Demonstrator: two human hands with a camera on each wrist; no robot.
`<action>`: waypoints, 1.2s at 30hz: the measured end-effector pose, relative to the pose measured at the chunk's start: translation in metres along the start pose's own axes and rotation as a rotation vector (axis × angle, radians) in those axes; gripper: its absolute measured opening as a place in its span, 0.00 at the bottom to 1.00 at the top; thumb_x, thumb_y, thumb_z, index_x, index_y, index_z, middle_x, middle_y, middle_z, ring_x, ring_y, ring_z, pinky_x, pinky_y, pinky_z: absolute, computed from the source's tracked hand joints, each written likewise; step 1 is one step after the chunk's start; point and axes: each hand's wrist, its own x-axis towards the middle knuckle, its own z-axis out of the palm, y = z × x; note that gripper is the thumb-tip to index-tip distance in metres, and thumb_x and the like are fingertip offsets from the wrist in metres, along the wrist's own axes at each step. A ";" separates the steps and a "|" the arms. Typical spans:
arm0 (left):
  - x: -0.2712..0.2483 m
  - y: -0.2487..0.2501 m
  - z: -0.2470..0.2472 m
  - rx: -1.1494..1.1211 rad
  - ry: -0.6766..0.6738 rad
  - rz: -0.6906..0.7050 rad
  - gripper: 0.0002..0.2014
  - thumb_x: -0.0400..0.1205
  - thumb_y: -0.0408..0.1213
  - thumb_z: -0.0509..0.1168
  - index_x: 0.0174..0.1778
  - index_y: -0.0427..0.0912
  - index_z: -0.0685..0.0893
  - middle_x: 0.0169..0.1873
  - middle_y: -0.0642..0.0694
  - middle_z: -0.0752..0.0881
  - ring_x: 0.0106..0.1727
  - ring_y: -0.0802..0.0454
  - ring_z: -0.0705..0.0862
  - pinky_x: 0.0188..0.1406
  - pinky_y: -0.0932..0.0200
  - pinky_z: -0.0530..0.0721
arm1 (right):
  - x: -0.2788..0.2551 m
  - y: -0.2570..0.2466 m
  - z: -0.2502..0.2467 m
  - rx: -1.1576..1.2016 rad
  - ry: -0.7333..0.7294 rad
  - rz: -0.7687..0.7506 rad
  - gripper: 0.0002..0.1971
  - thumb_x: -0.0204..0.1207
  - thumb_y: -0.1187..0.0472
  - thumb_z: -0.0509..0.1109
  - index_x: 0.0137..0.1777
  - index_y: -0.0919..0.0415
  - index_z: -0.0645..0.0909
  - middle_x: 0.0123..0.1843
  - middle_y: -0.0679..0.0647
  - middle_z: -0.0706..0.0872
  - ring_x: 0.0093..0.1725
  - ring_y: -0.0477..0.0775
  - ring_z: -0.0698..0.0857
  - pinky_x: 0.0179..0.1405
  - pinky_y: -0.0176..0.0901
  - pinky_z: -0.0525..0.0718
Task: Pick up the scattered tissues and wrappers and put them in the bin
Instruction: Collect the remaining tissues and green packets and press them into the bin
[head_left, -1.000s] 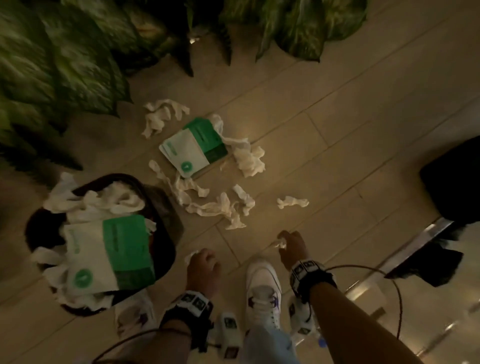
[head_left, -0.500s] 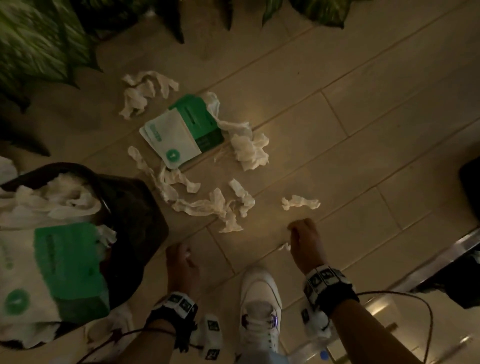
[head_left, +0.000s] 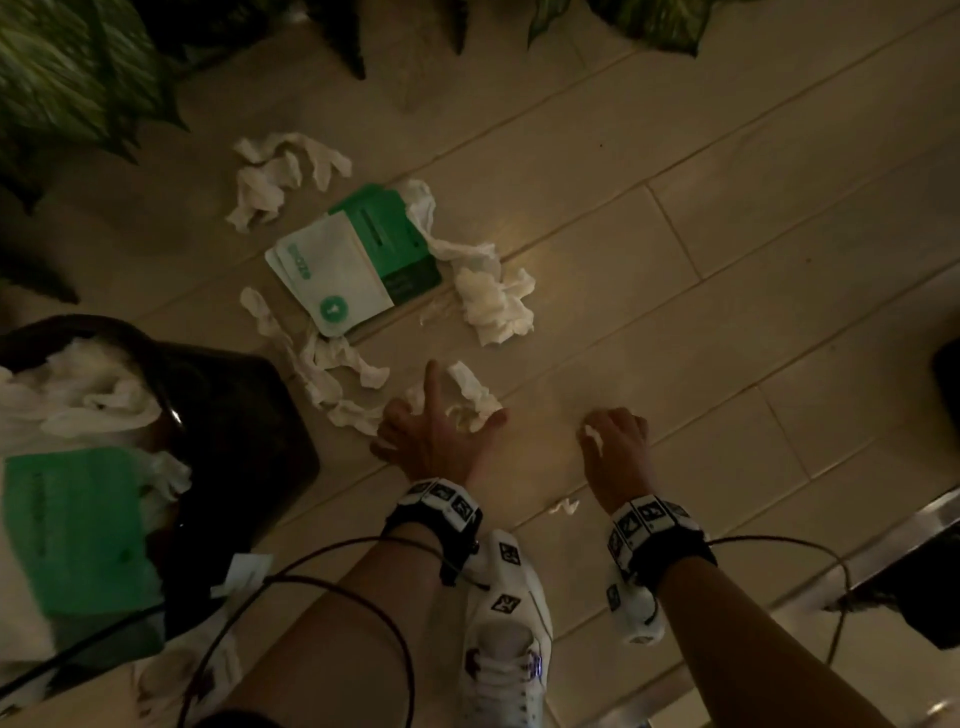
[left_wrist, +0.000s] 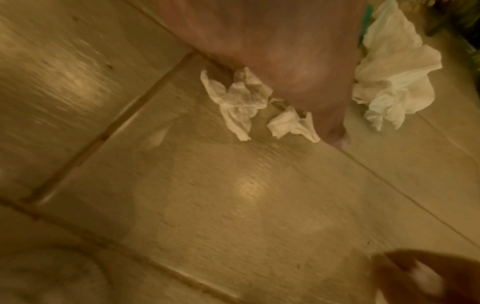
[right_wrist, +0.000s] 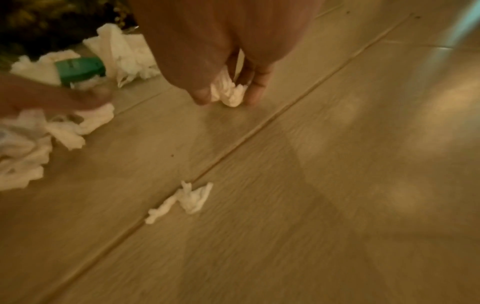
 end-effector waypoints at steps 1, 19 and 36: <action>0.002 0.001 0.004 0.023 0.009 -0.012 0.50 0.51 0.76 0.67 0.71 0.69 0.60 0.65 0.34 0.67 0.63 0.33 0.68 0.66 0.30 0.61 | -0.004 0.004 -0.003 0.055 0.034 0.008 0.04 0.75 0.69 0.68 0.48 0.64 0.81 0.48 0.64 0.82 0.50 0.68 0.78 0.49 0.58 0.81; -0.006 -0.047 -0.031 -0.487 0.149 0.122 0.17 0.80 0.26 0.57 0.66 0.34 0.70 0.61 0.37 0.74 0.48 0.46 0.81 0.46 0.68 0.82 | -0.069 0.018 0.017 0.064 -0.344 -0.091 0.18 0.81 0.50 0.55 0.48 0.63 0.80 0.48 0.58 0.80 0.43 0.59 0.82 0.45 0.40 0.76; 0.089 -0.015 -0.046 -0.344 0.304 -0.315 0.55 0.64 0.64 0.71 0.81 0.57 0.45 0.80 0.32 0.51 0.80 0.33 0.52 0.77 0.33 0.55 | 0.124 -0.168 -0.006 -0.124 -0.085 -0.153 0.54 0.59 0.30 0.71 0.80 0.49 0.50 0.64 0.67 0.72 0.60 0.70 0.75 0.57 0.61 0.79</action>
